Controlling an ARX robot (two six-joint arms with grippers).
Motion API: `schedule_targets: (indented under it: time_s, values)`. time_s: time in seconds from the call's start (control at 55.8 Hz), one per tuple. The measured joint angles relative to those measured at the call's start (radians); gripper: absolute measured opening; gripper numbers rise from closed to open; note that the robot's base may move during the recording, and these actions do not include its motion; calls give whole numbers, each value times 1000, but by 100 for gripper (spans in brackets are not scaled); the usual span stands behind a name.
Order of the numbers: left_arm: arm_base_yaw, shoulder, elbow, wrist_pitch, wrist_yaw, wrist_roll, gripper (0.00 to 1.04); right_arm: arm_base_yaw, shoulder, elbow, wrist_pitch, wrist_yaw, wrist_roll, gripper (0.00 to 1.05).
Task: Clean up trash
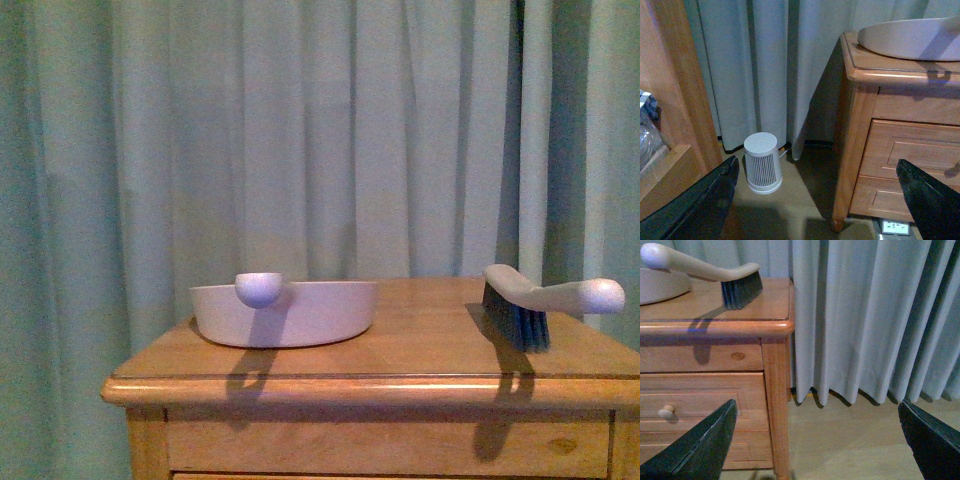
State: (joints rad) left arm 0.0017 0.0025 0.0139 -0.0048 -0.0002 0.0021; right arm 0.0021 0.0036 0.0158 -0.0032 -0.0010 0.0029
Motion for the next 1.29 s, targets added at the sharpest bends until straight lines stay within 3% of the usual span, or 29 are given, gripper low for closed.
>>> schedule_targets:
  time_s: [0.592, 0.699, 0.771, 1.04, 1.291]
  values:
    - [0, 0, 0, 0, 0, 0, 97, 0, 0, 0, 0, 0, 0, 97]
    - [40, 136, 62, -64, 155, -123, 97, 0, 0, 0, 0, -1, 0, 97]
    - [41, 308, 141, -16, 182, -143, 97, 0, 0, 0, 0, 0, 0, 97]
    - [-156, 917, 693, -202, 150, 45, 97, 0, 0, 0, 0, 0, 0, 97]
    - [-372, 1348, 1156, -345, -18, 113, 97, 0, 0, 0, 0, 0, 0, 97]
